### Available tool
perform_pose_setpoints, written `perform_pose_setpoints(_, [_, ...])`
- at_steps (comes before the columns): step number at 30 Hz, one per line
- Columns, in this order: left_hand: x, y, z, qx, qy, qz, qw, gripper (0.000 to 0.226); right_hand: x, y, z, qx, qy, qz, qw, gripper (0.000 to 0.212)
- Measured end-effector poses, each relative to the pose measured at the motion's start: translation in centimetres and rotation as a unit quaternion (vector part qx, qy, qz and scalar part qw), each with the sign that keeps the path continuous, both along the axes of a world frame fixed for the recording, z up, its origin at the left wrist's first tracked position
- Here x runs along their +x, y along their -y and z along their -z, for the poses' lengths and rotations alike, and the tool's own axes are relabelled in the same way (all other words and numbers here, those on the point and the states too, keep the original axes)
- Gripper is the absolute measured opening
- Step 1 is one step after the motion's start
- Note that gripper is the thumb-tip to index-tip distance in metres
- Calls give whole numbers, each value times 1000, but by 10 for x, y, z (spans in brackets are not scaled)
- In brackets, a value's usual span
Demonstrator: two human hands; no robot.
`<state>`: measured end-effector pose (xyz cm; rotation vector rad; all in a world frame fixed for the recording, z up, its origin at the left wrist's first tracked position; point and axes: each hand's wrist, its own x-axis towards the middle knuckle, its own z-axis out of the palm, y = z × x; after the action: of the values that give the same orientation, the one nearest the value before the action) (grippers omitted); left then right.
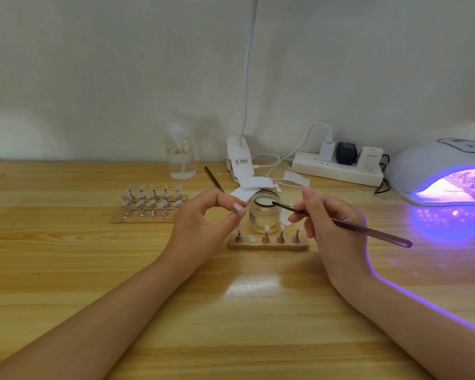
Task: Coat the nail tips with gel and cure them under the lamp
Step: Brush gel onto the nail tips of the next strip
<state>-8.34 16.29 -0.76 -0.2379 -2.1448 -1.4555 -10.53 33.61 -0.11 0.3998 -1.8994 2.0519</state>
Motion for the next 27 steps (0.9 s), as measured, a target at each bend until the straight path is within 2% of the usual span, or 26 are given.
perform_pose_setpoints(9, [-5,5,3,54,8,-16,998,12,-21,-10,-19,29,-7,9,1000,21])
perform_pose_setpoints(14, [-5,4,3,98,-4,4,995,10,-48,-3,-38,150,16,-24,988,42])
perform_pose_setpoints(17, [-7,5,5,114,3,3,993,12,-61,5,-41,238,-18,-19,971,47])
perform_pose_setpoints(27, [-7,4,4,94,9,25,995,20,-70,29,-33,426,-59,21,902,48])
